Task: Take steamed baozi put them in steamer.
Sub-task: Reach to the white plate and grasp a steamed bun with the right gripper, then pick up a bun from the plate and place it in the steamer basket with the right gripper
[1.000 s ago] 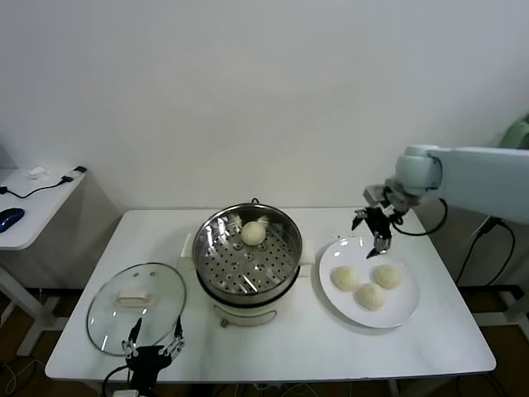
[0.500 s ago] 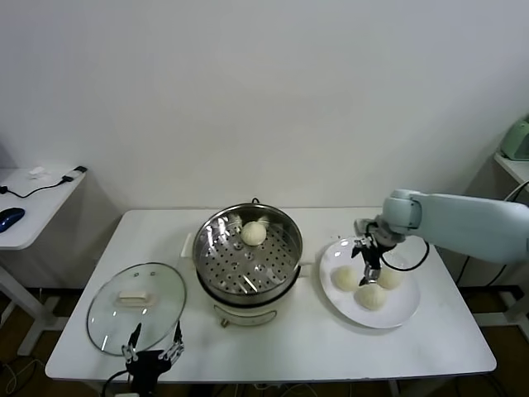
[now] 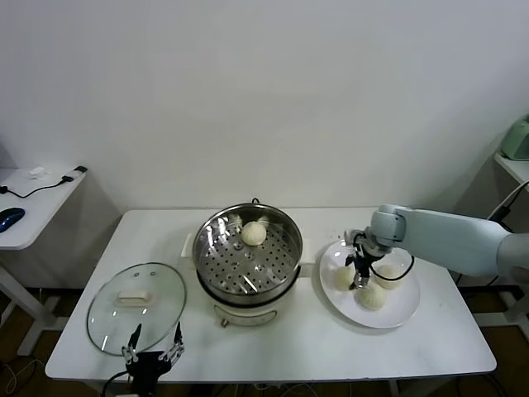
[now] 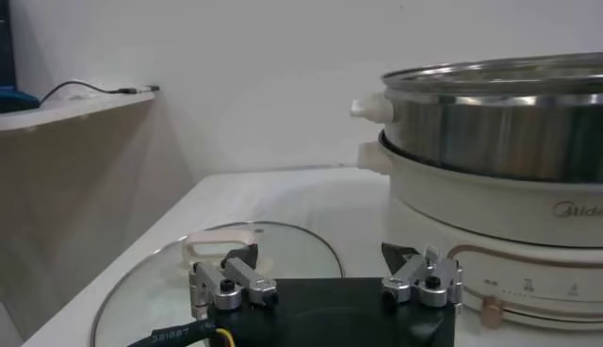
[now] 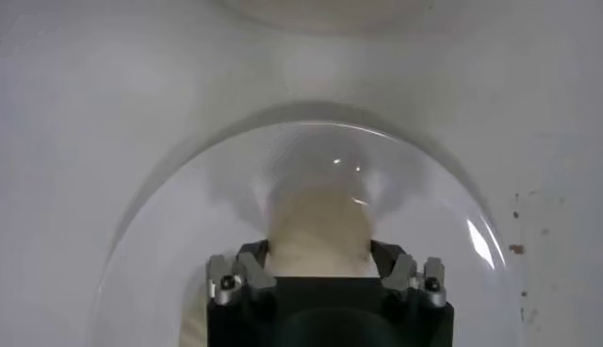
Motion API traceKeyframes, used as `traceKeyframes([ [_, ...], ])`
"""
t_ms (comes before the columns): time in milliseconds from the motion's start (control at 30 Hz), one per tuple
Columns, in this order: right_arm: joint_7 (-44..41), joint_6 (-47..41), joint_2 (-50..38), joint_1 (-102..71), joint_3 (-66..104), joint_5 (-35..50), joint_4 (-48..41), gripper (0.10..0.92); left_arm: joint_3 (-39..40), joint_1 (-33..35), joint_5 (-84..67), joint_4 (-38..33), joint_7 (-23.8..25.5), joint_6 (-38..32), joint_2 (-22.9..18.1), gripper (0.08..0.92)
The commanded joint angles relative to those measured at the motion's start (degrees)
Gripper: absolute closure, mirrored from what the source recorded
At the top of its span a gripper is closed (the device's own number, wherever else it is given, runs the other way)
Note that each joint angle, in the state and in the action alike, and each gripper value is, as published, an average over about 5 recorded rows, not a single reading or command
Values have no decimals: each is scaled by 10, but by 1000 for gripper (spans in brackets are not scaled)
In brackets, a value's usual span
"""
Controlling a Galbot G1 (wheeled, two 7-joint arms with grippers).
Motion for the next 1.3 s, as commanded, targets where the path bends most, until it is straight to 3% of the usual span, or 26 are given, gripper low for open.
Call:
traceKeyframes([
  [33, 3, -6, 0, -4, 15, -4, 2, 440, 2, 2, 1, -1, -1, -1, 0, 177],
  [367, -52, 18, -32, 247, -113, 70, 89, 457, 16, 6, 10, -13, -1, -2, -1, 177],
  [667, -58, -6, 51, 463, -144, 252, 154, 457, 23, 3, 11, -23, 0, 0, 6, 177],
  [933, 38, -81, 200, 408, -47, 367, 210, 457, 23, 1, 7, -31, 1, 1, 6, 177],
  [1300, 126, -121, 324, 236, -58, 330, 118, 457, 17, -7, 2, -25, 2, 2, 7, 177],
])
